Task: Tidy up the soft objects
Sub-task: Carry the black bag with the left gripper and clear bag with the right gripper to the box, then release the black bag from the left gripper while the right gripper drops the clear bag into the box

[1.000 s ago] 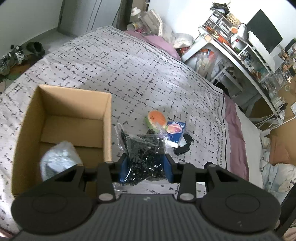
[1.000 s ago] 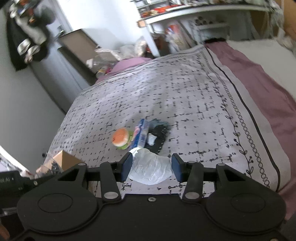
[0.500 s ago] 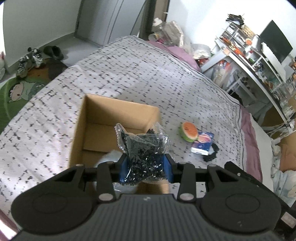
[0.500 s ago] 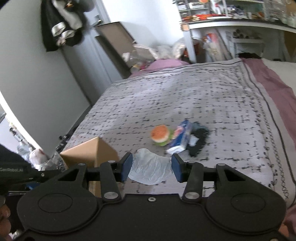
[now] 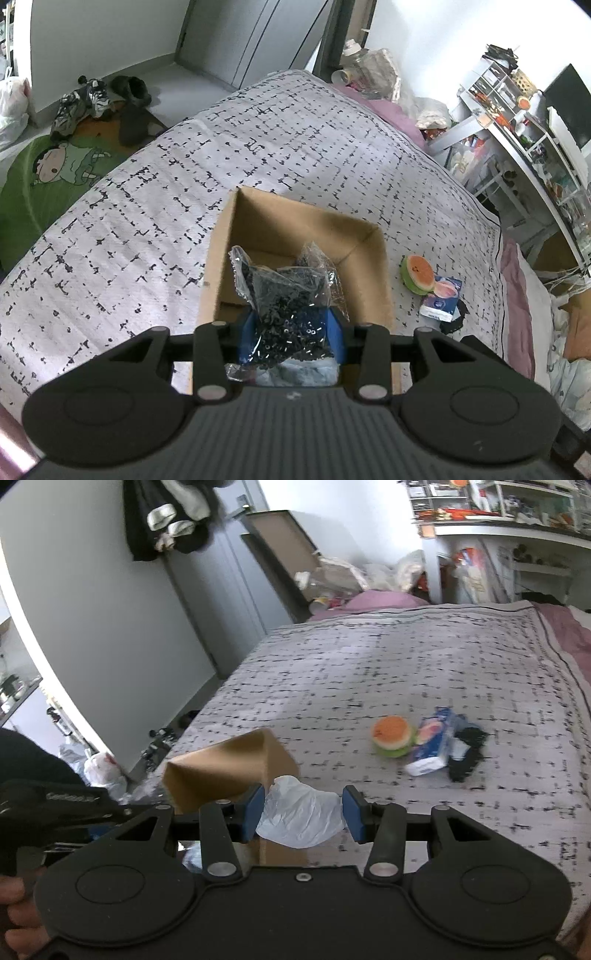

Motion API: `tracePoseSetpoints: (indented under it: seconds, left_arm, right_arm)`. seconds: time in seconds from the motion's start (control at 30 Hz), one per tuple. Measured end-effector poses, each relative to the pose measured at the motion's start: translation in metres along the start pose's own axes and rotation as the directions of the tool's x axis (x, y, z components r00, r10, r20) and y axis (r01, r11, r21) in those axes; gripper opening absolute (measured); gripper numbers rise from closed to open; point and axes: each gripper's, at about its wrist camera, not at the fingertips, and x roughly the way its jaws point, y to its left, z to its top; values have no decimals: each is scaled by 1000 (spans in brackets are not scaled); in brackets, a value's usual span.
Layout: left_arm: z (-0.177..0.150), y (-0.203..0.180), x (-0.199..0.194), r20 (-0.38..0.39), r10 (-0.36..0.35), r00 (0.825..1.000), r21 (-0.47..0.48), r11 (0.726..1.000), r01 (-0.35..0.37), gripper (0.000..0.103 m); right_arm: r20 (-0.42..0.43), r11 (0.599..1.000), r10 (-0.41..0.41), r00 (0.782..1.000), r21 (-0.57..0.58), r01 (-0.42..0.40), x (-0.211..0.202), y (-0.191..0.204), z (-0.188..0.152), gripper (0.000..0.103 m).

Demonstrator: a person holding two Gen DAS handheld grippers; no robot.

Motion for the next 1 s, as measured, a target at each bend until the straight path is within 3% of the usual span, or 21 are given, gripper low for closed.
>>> tracePoseSetpoints:
  seconds: [0.13, 0.33, 0.6, 0.73, 1.0]
  left_arm:
    - [5, 6, 3, 3, -9, 1000, -21, 1000, 9, 40]
    - [11, 12, 6, -8, -9, 1000, -69, 998, 8, 52]
    - [9, 14, 1, -11, -19, 1000, -80, 997, 18, 54]
    - [7, 11, -2, -9, -19, 1000, -71, 997, 18, 63]
    - [5, 3, -5, -10, -21, 1000, -66, 998, 20, 63]
  right_arm:
    - [-11, 1000, 25, 1000, -13, -25, 4, 12, -2, 46]
    - [-37, 997, 60, 997, -35, -62, 9, 25, -7, 46]
    - [-69, 992, 104, 992, -70, -109, 11, 38, -15, 47]
    - [-75, 992, 102, 992, -71, -108, 9, 37, -14, 49]
    - [-66, 996, 77, 995, -27, -79, -1, 21, -7, 51]
